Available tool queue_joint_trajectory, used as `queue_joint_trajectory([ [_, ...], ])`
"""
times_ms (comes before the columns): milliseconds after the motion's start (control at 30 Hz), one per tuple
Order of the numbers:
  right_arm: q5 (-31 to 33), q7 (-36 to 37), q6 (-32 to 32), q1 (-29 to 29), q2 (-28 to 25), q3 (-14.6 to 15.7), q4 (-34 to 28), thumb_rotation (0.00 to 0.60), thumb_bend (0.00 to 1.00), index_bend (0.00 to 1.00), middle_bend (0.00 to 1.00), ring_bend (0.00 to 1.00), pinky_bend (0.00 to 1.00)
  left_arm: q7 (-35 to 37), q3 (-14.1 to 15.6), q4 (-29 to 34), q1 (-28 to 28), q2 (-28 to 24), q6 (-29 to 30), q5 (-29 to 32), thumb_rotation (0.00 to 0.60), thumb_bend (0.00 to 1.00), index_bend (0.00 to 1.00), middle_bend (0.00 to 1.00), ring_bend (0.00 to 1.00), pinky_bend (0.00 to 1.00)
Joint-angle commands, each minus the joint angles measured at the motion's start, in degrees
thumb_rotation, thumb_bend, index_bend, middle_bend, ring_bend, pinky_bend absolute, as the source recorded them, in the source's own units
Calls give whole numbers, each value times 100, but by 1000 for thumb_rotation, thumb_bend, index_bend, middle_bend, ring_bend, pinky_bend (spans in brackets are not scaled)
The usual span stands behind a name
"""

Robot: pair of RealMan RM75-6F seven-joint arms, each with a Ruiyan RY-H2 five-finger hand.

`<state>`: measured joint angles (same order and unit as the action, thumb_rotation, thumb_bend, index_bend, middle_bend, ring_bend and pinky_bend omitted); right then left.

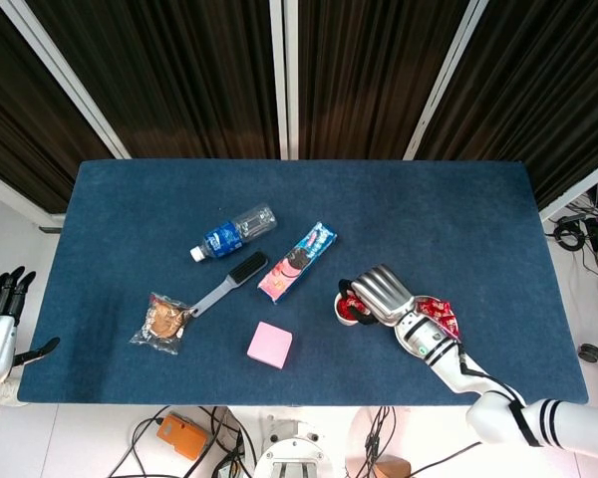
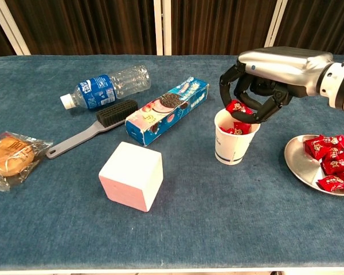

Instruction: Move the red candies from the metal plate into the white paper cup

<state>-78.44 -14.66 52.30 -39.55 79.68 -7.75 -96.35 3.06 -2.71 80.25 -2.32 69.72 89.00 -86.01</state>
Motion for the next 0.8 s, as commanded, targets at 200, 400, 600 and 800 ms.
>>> queue_joint_trajectory([
  [200, 48, -73, 52, 2, 26, 82, 54, 600, 527, 467, 843, 995, 1000, 39, 1, -51, 3, 24, -17, 14, 600, 0, 52, 0, 0, 0],
  [400, 29, -34, 135, 11, 21, 100, 47, 600, 452, 421, 843, 994, 1000, 58, 1, -80, 8, 39, 0, -1, 600, 0, 51, 0, 0, 0],
  [600, -34, 35, 364, 115, -128, 111, -58, 600, 426, 421, 843, 994, 1000, 69, -10, -76, -2, 40, 4, -12, 600, 0, 51, 0, 0, 0],
  [800, -8, 18, 745, 556, -654, 385, -118, 600, 426, 469, 843, 995, 1000, 79, -17, -81, -6, 38, 20, -26, 600, 0, 52, 0, 0, 0],
])
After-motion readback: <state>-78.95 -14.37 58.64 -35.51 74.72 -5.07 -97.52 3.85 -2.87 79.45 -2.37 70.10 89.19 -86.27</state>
